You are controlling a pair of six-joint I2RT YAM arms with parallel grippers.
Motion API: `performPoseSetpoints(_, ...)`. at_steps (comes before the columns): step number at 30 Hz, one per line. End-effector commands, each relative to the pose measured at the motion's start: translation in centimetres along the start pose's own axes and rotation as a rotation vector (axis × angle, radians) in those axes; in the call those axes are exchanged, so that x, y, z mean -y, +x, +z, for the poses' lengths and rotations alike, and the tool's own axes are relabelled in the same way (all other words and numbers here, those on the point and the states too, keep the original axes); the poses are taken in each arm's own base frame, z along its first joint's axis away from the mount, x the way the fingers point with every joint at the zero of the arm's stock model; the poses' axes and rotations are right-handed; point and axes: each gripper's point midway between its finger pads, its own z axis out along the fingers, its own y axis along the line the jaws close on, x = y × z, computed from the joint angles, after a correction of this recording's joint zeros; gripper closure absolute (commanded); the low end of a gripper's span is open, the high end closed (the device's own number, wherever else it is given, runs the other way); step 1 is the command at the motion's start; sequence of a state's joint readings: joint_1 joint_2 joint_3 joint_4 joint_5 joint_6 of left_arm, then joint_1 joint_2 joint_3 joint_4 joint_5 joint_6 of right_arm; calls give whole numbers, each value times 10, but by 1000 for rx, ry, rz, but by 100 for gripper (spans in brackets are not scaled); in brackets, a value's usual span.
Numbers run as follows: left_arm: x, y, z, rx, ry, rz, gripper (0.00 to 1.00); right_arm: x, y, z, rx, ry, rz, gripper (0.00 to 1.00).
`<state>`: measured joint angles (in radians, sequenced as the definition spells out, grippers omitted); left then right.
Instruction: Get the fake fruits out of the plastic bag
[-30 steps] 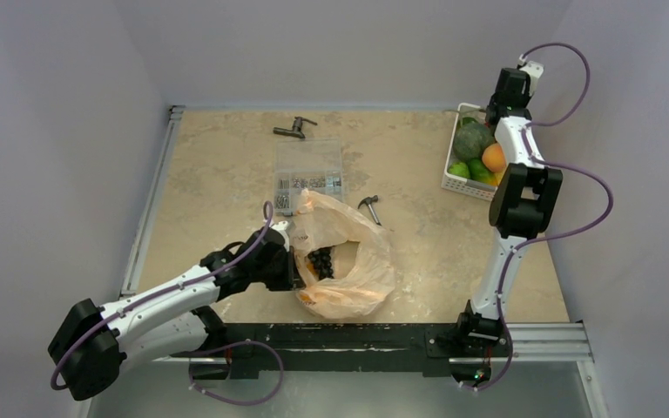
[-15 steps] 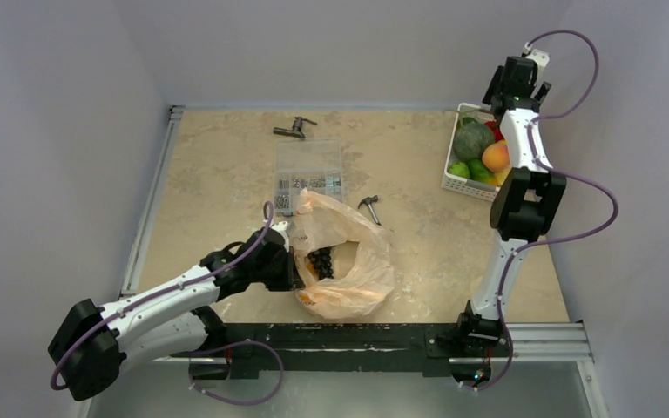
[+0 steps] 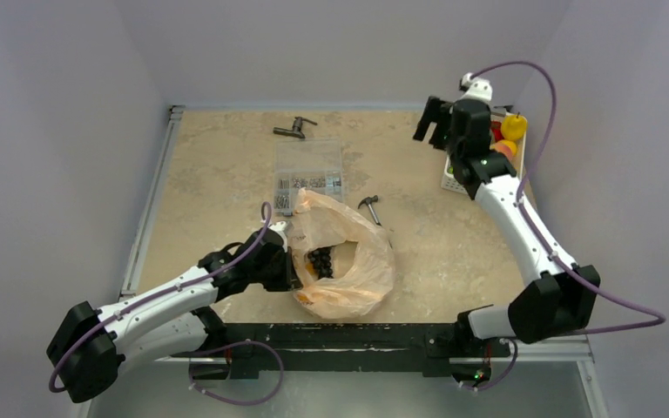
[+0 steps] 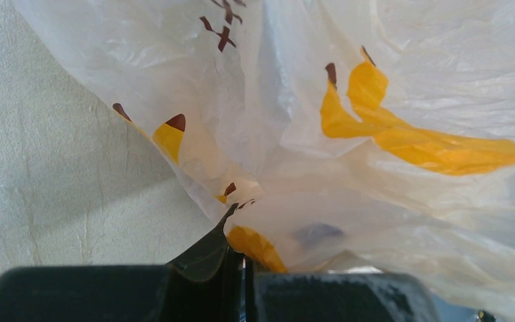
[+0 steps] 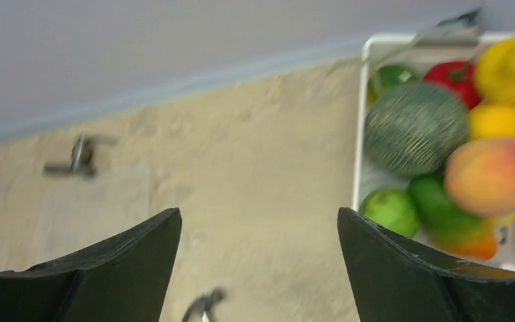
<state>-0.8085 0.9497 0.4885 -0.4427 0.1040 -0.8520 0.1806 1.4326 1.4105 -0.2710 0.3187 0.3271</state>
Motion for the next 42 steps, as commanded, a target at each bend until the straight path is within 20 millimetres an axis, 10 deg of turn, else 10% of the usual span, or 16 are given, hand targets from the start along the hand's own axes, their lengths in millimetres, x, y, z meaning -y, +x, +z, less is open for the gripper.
performPoseSetpoints(1,11,-13,-2,45,27,22,100,-28,74,-39,-157,-155,-10,15)
performPoseSetpoints(17,7,-7,23,17,20,-25,100,-156,242,-252,-432,-929,-91,27)
performPoseSetpoints(24,1,-1,28,1,8,-57,100,-194,312,-236,-437,-792,-286,45)
performPoseSetpoints(28,1,3,31,-12,16,-73,100,-169,349,-208,-458,-606,-354,54)
performPoseSetpoints(36,-5,5,40,-24,-12,-76,100,-117,408,-240,-580,-613,-350,53)
performPoseSetpoints(42,-3,8,42,-44,-5,-79,100,-136,383,-233,-486,-605,-291,40)
